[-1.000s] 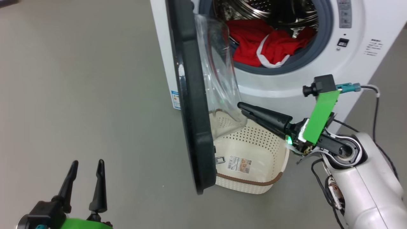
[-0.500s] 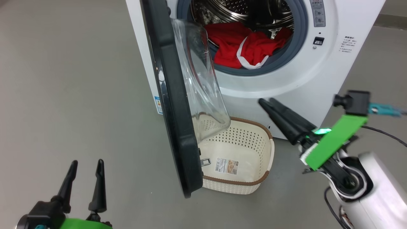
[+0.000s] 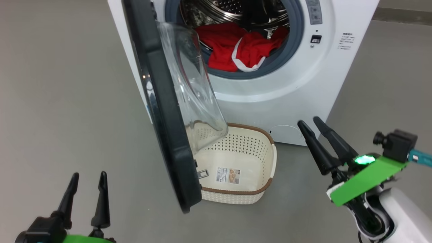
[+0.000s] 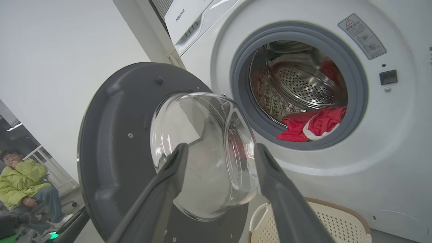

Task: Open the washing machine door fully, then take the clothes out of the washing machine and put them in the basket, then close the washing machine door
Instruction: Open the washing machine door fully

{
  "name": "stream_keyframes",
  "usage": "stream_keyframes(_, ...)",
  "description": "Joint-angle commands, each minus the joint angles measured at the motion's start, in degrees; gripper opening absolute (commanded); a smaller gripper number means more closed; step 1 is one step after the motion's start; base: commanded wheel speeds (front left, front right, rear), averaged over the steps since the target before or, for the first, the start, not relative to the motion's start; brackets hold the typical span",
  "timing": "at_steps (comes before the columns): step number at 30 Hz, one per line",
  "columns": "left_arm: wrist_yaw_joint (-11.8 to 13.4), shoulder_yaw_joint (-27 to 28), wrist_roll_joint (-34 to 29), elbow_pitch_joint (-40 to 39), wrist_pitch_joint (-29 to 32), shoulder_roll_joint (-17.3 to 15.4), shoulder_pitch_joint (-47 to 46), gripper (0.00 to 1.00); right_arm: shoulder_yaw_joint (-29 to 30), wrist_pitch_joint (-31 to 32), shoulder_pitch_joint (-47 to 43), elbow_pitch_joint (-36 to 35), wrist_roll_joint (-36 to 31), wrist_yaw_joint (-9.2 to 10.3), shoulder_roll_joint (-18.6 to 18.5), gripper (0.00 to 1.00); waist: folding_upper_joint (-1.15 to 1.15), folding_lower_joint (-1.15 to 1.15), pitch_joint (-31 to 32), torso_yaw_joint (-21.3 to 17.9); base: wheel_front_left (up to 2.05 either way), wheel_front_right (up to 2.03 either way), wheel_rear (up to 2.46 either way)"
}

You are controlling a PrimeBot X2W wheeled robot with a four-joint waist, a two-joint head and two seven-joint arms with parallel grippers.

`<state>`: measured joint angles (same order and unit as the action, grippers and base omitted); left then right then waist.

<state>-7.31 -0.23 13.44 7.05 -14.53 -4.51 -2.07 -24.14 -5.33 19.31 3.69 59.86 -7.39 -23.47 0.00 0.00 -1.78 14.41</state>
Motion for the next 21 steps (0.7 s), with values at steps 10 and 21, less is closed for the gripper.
stream_keyframes(10, -0.18, 2.18, -0.71, -2.28, -0.47, -0.32, -0.38, 1.00, 0.33, -9.30, -4.47, 5.87, -13.59, -0.10, 0.70, 1.00, 0.00, 0.00, -0.19, -1.12, 0.00, 0.00, 0.00)
stream_keyframes(21, -0.18, 2.50, -0.60, -2.44, -0.47, 0.03, -0.51, 1.00, 5.60, -9.65, -7.15, 6.38, -25.06, -0.10, 4.75, 1.00, 0.00, 0.00, -0.74, -2.60, 0.00, 0.00, 0.00)
